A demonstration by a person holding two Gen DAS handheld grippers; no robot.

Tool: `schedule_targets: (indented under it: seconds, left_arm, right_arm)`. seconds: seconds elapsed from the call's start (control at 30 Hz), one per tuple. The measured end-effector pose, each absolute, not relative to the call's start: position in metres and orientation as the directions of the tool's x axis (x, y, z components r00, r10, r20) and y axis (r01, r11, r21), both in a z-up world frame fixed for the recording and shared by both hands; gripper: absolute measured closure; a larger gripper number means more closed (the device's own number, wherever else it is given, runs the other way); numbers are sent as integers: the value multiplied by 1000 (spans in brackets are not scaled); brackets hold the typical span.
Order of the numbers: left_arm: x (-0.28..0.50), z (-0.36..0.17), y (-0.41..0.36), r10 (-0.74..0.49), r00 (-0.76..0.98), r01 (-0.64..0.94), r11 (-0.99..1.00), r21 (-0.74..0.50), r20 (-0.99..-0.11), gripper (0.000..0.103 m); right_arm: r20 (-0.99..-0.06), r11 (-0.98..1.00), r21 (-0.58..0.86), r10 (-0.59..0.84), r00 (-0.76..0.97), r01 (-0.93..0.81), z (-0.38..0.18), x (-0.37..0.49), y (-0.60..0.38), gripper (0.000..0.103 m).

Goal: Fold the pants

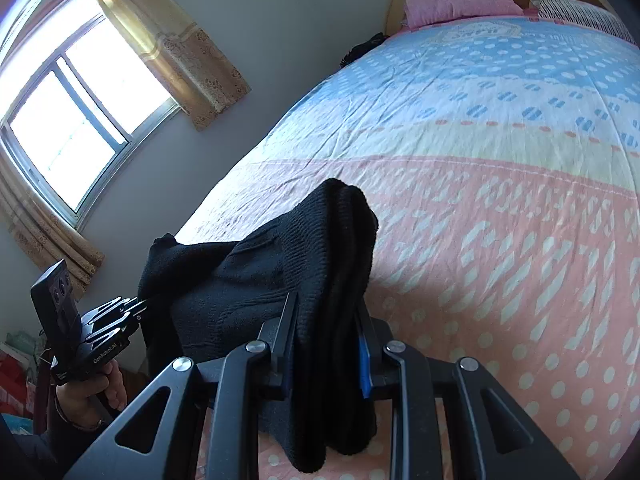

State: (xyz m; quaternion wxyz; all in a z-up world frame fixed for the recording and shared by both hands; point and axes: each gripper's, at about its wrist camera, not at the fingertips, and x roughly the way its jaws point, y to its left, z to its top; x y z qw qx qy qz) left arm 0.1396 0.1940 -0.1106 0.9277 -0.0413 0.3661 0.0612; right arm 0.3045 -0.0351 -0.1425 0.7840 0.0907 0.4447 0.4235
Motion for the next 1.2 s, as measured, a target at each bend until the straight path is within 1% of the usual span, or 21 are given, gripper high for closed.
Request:
schedule_targets:
  seconds: [0.33,0.4,0.43,0.47,0.57,0.6,0.63,0.67,0.7,0.8,0.87,1.0,1.07,1.13,1.2]
  left_arm:
    - [135,-125,204,86,702,-152,988,-31,-707,88]
    - [137,-129,205,91,698,-158,987,-29,-710,83]
    - [138,-131,205,103,693,-162,987,-16,-714,76]
    - [138,-134,205,118,686,-171,985,-1,-718,72]
    - [136,-141,207,138,683,-186,982,11,-717,53]
    - [135,-143,207,143,681,-189,982,17,-718,52]
    - [134,-144,208,146,681,-190,982,19,-717,49]
    - [134,-145,209,153,681,-197,980,22,-716,41]
    - [133,-146,211,164,677,-210,977,25,-717,37]
    - [132,-147,218,159,672,-224,975,7,-723,26]
    - [128,-149,222,172,668,-239,971,11,-724,13]
    - [120,-154,232,127,674,-254,965,-67,-728,11]
    - [115,-153,234,121,670,-271,959,-90,-732,11]
    - [110,-147,231,133,661,-274,959,-73,-739,11]
    - [102,-138,225,160,662,-271,962,-35,-732,11]
  right_arm:
    - [-639,640,530,733,235,-556,-157,310,-36,78]
    - [-652,653,529,721,234,-542,-162,314,-37,75]
    - [-658,665,525,713,242,-531,-165,316,-38,72]
    - [-662,673,528,708,246,-518,-168,319,-40,70]
    - [-667,684,536,702,247,-495,-176,322,-44,61]
    - [-670,691,534,697,256,-487,-177,323,-46,55]
    - [-670,695,536,696,259,-479,-178,323,-47,52]
    - [-666,694,548,700,257,-467,-179,324,-50,51]
    - [-663,693,554,702,259,-460,-179,324,-52,51]
    - [-669,718,533,682,296,-449,-177,323,-58,42]
    - [-668,719,540,682,298,-438,-179,323,-58,41]
    - [-688,754,496,644,335,-431,-173,315,-56,41]
    - [-692,794,452,600,401,-408,-162,305,-63,41]
    - [-676,821,414,567,470,-394,-148,291,-73,41]
    - [-648,830,408,557,519,-380,-130,274,-85,41]
